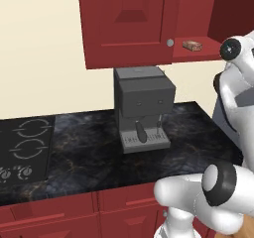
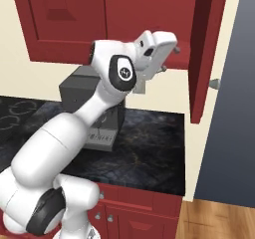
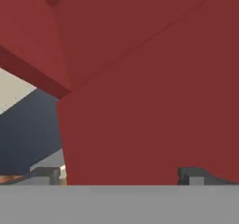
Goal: Open the cabinet. Pick the bar soap and place it next to the sink. Then close the cabinet.
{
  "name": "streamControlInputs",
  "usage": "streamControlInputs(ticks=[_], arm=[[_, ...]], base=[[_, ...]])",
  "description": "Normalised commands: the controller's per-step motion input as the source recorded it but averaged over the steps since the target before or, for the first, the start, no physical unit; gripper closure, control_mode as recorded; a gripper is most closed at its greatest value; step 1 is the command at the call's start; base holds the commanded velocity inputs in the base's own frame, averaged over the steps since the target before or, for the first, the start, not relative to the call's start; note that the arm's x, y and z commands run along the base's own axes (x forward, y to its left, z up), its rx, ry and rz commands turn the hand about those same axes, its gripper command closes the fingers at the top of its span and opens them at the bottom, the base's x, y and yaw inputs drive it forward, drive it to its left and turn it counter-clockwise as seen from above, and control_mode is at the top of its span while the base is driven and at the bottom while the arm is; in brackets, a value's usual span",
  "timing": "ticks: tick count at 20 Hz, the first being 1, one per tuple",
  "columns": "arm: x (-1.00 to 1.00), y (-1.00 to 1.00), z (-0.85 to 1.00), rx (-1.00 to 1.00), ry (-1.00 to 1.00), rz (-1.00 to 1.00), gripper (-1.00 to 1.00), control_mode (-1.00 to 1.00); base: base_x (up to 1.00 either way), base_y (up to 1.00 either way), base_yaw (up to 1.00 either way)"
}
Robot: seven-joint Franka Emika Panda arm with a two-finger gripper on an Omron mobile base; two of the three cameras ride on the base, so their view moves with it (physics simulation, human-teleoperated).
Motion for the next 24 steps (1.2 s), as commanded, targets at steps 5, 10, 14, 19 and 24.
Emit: streamControlInputs(ticks=[5,10,14,19,24], arm=[[0.02,0.38,0.0,0.31,-0.11,0.34,-1.0,-1.0],[0.18,0.14,0.0,0.48,-0.09,0.37,-1.0,-1.0],[0.08,0.15,0.0,0.49,-0.04,0.39,-1.0,-1.0],[0.01,0.24,0.17,0.25,0.0,0.31,-1.0,-1.0],[0.54,0.34,0.04,0.0,0.08,0.02,-1.0,-1.0]], base=[[0.0,0.0,0.0],[0.0,0.0,0.0],[0.0,0.0,0.0],[0.0,0.0,0.0],[0.0,0.0,0.0]])
